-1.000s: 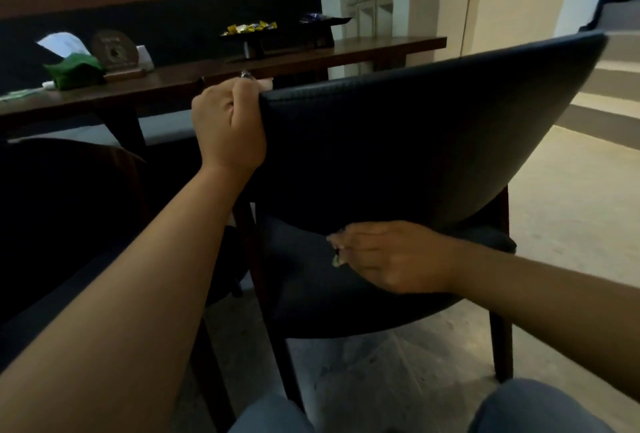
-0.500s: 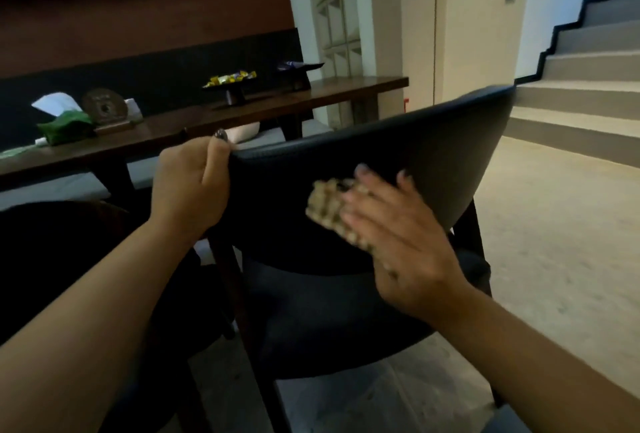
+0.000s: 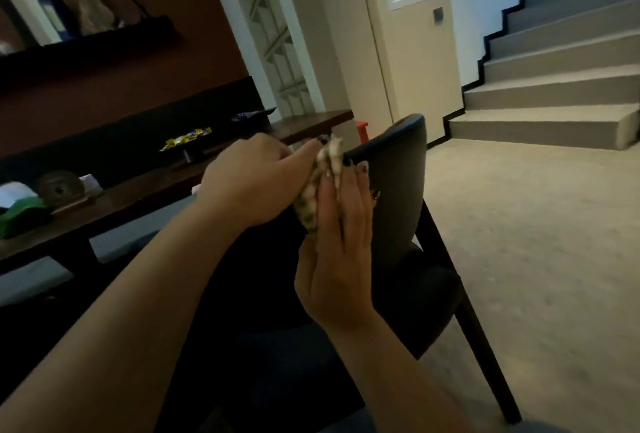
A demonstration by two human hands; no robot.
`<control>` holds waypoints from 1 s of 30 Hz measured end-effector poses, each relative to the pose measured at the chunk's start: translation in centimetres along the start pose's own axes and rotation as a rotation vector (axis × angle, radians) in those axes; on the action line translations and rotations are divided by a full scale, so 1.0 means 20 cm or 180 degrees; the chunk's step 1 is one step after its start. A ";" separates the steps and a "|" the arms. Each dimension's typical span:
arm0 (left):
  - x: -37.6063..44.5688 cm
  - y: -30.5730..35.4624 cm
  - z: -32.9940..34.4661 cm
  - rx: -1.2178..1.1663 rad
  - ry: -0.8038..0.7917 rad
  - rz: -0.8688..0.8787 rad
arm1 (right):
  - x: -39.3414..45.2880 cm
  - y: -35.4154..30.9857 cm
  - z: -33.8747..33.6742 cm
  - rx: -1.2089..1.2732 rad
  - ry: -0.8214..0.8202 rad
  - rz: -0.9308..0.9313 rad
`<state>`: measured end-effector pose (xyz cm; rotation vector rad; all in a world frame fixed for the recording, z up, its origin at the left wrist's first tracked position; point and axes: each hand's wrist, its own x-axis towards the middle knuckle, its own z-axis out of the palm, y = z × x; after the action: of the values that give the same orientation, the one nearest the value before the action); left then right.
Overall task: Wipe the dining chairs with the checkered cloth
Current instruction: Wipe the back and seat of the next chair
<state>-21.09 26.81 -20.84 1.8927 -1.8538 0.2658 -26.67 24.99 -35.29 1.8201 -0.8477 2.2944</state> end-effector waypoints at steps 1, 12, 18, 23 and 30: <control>-0.01 0.01 0.00 0.0019 0.0015 -0.0006 | 0.03 0.02 -0.01 0.0040 0.0112 0.0067; -0.01 0.06 -0.05 -0.0069 -0.0560 0.0108 | 0.67 0.60 -0.18 0.1291 0.0518 0.3397; -0.01 0.07 -0.04 -0.0012 -0.0557 0.0166 | 0.58 0.99 -0.11 0.1048 -0.0496 0.4458; -0.03 0.09 -0.05 -0.0077 -0.0513 0.0155 | 0.50 1.00 -0.13 0.0682 -0.0751 0.4315; -0.05 0.10 -0.05 -0.0007 -0.0423 0.0102 | 0.56 0.80 -0.14 0.1164 0.0343 0.3054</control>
<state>-22.93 28.11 -20.08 1.9222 -1.9710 0.1516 -38.69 9.99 -31.17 1.5512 -1.6400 3.2445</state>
